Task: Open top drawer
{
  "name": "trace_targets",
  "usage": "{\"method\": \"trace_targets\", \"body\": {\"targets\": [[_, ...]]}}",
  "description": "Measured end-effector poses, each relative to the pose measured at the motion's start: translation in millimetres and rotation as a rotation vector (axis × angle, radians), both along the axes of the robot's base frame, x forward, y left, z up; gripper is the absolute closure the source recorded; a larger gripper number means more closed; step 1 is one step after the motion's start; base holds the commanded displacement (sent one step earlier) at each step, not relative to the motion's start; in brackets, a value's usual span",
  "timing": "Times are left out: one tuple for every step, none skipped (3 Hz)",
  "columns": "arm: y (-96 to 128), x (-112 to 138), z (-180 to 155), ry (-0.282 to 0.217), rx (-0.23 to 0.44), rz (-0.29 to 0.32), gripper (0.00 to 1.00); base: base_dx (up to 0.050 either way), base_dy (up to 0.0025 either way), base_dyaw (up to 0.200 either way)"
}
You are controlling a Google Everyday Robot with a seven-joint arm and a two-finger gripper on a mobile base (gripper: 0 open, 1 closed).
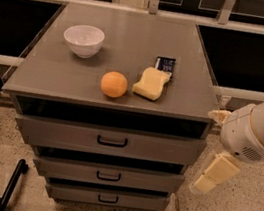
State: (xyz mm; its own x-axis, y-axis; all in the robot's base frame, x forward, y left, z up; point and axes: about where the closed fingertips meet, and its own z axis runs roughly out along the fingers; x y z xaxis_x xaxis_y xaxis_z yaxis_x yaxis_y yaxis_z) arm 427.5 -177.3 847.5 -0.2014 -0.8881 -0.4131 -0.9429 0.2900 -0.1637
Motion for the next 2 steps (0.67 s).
{"method": "trace_targets", "body": {"targets": [[4.3, 4.7, -26.4, -0.008, 0.026, 0.023, 0.0, 0.0, 0.0, 0.0], [11.8, 10.5, -50.3, -0.012, 0.054, 0.042, 0.0, 0.0, 0.0, 0.0]]}}
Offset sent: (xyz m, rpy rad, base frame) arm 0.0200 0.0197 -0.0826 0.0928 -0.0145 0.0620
